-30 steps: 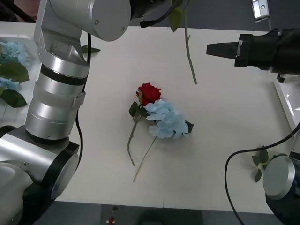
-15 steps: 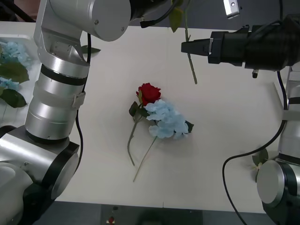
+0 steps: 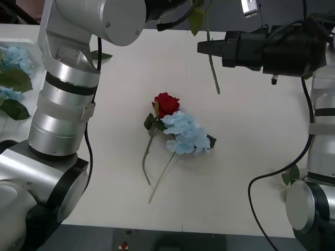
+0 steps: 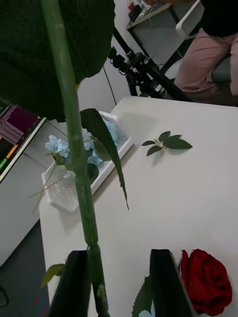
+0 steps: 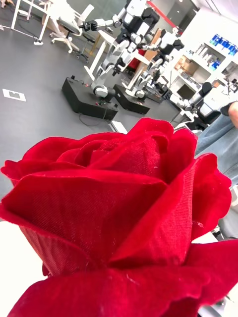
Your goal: Put the red flowers into the right box and the blue flowers into the left box
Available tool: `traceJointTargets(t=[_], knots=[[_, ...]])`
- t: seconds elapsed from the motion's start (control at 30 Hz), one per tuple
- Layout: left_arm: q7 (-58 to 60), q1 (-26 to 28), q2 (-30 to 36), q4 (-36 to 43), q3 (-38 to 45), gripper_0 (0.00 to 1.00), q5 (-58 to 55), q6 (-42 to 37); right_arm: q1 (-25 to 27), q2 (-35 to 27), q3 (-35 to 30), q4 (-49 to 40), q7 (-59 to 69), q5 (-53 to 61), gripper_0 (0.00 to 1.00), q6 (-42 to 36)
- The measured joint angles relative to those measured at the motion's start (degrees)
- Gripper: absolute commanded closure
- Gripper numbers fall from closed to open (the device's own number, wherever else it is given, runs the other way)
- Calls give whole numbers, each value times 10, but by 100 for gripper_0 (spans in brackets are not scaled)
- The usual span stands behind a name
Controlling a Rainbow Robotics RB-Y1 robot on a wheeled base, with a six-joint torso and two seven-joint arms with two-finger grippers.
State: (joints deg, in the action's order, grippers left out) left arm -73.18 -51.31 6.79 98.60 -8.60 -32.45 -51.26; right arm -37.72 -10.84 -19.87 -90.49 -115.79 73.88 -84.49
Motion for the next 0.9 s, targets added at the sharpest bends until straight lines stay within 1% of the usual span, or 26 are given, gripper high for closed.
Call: traceJointTargets(t=[0.4, 0.43, 0.5, 0.53, 0.9], knots=[[0, 0, 0, 0, 0, 100, 0, 0, 0, 0, 0, 0, 1, 8, 100, 0], [0, 0, 0, 0, 0, 66, 0, 0, 0, 0, 0, 0, 1, 8, 100, 0], [0, 0, 0, 0, 0, 24, 0, 0, 0, 0, 0, 0, 2, 8, 100, 0], [0, 0, 0, 0, 0, 0, 0, 0, 0, 0, -1, 0, 3, 8, 100, 0], [0, 0, 0, 0, 0, 0, 0, 0, 0, 0, -21, 0, 12, 17, 100, 0]])
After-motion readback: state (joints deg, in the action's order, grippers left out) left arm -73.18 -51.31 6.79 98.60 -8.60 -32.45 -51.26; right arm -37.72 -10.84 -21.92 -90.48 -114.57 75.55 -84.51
